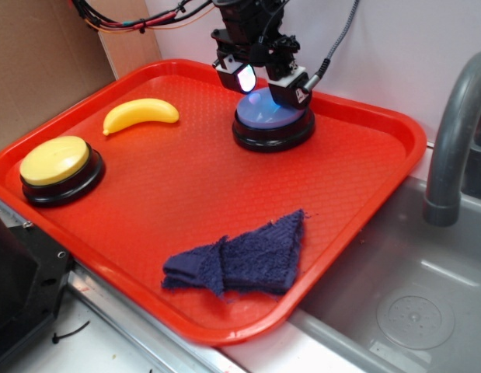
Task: Push the purple button.
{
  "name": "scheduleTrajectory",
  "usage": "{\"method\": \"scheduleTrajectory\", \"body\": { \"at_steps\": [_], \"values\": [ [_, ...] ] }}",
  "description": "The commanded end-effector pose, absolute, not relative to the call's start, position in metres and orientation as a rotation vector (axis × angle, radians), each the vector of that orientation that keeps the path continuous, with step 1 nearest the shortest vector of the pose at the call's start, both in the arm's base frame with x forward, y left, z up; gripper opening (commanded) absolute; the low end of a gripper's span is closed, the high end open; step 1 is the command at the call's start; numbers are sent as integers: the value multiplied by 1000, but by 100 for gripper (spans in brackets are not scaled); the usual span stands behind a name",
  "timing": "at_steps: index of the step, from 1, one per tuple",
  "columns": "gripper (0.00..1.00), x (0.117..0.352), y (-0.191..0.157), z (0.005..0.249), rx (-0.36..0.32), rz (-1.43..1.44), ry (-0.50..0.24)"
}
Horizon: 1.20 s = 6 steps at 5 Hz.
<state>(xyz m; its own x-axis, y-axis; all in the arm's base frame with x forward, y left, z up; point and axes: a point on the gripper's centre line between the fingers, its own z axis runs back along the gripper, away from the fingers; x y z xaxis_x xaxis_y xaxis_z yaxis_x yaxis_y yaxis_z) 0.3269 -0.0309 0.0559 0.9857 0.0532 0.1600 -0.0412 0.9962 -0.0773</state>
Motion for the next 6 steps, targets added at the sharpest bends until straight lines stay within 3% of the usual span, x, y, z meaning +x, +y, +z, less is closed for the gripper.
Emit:
{"method": "scheduleTrajectory", "body": {
  "at_steps": [1,4,6],
  "values": [
    [100,334,-34,84,-69,39,-225],
    [100,321,-33,115,-40,-17,-300],
    [100,305,-32,135,-85,42,-304]
  ]
}}
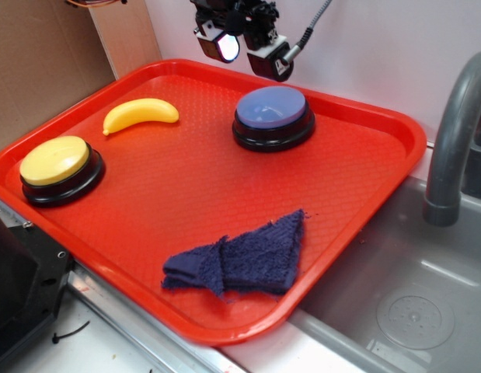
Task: Push the purple button.
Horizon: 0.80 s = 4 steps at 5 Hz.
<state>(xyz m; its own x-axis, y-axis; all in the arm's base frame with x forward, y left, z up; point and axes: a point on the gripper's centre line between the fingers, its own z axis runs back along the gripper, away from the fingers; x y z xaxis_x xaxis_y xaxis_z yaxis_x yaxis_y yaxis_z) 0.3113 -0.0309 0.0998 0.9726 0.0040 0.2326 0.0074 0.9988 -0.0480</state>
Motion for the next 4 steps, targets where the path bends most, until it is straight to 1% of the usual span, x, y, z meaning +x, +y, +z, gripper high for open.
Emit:
{"method": "scheduleTrajectory", "body": {
  "at_steps": [1,2,3,4],
  "values": [
    [100,295,-34,151,-98,69,-301],
    [100,290,-35,158,-102,77,-298],
    [100,281,-33,167,-121,108,-295],
    [100,277,-34,174,-125,103,-269]
  ]
}}
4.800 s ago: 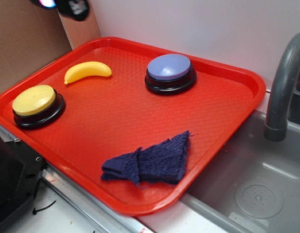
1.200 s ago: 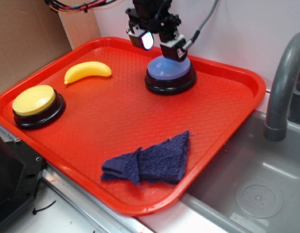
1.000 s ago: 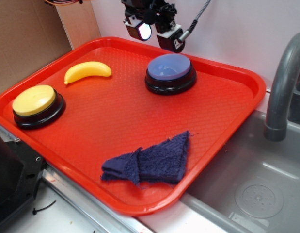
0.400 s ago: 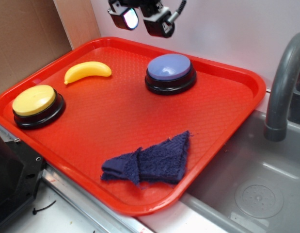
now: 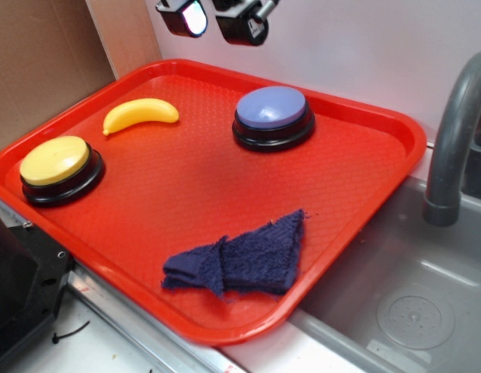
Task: Push the purple button.
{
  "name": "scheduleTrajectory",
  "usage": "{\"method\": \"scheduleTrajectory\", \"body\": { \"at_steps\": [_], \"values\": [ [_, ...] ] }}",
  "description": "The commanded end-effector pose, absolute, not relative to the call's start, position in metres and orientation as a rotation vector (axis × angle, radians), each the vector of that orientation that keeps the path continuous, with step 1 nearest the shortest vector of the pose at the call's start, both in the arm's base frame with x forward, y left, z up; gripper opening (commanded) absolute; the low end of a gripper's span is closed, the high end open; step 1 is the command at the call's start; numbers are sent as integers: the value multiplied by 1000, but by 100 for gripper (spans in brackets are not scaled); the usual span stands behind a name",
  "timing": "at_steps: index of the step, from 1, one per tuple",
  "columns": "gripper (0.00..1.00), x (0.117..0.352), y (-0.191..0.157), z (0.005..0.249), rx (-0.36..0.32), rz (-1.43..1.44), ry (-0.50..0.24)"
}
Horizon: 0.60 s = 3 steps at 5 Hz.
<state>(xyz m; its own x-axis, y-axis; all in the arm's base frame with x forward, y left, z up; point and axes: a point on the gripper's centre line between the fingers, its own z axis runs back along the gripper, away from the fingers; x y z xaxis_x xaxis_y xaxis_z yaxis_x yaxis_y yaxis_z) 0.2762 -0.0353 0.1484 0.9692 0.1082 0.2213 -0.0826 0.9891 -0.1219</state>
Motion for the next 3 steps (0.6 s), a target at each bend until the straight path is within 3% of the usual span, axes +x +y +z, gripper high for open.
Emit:
{"method": "scheduleTrajectory", "body": {
  "at_steps": [1,3],
  "values": [
    [100,272,-37,186,-112,108,-229],
    [100,262,-42,199,-101,109,-200]
  ]
}}
